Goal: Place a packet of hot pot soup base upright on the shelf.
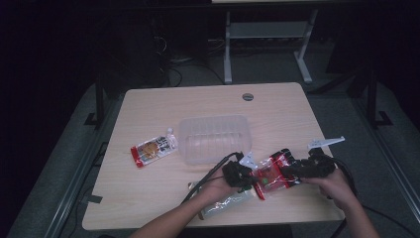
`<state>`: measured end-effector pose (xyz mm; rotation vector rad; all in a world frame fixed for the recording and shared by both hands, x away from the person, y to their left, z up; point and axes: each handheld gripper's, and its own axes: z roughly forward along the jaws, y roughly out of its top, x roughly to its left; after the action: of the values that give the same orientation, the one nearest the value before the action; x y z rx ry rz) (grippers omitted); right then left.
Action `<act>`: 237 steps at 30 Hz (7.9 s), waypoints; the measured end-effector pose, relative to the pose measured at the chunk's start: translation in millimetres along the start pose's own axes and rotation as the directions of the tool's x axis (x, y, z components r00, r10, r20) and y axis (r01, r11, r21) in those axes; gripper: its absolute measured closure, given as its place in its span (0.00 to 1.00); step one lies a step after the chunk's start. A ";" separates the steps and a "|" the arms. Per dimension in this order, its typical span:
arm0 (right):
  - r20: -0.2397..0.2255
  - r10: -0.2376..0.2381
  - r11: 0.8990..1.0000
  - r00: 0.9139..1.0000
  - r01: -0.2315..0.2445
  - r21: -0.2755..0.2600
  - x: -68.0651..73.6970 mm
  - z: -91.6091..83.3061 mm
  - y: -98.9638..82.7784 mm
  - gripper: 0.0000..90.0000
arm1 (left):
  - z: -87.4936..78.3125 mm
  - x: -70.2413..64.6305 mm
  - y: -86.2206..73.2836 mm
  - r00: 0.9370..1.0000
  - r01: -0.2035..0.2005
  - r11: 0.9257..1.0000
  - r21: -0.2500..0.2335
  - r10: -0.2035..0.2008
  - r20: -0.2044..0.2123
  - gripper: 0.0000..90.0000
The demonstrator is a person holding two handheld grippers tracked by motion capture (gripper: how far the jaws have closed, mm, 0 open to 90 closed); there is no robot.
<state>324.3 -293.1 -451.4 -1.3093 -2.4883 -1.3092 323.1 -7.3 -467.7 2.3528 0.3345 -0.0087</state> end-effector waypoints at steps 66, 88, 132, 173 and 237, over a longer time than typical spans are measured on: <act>-0.066 -0.128 0.934 0.990 0.098 -0.344 27.5 -59.4 33.4 1.00 | -116.6 2.1 -54.0 0.994 0.110 0.994 -0.022 -0.110 0.005 0.96; -0.013 -0.152 0.907 0.988 0.134 -0.398 45.3 -61.0 91.7 1.00 | -207.2 13.3 -150.0 0.939 0.302 0.951 -0.071 -0.310 -0.151 0.53; -0.042 -0.148 0.935 0.988 0.127 -0.330 58.2 10.9 127.7 1.00 | -208.3 28.1 -162.1 0.932 0.308 0.948 -0.078 -0.317 -0.175 0.45; 0.012 -0.118 0.970 0.993 0.118 -0.212 54.4 56.1 120.9 0.94 | -204.0 27.6 -163.7 0.933 0.317 0.946 -0.063 -0.323 -0.159 0.45; 0.130 -0.182 0.982 0.975 0.187 -0.026 60.8 21.3 10.4 0.21 | -220.4 34.8 -173.7 0.911 0.319 0.947 -0.048 -0.320 -0.259 0.36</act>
<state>299.3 -235.2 -434.6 -1.2308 -2.7435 -1.3553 294.4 271.7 -431.3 2.2702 0.8484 0.1509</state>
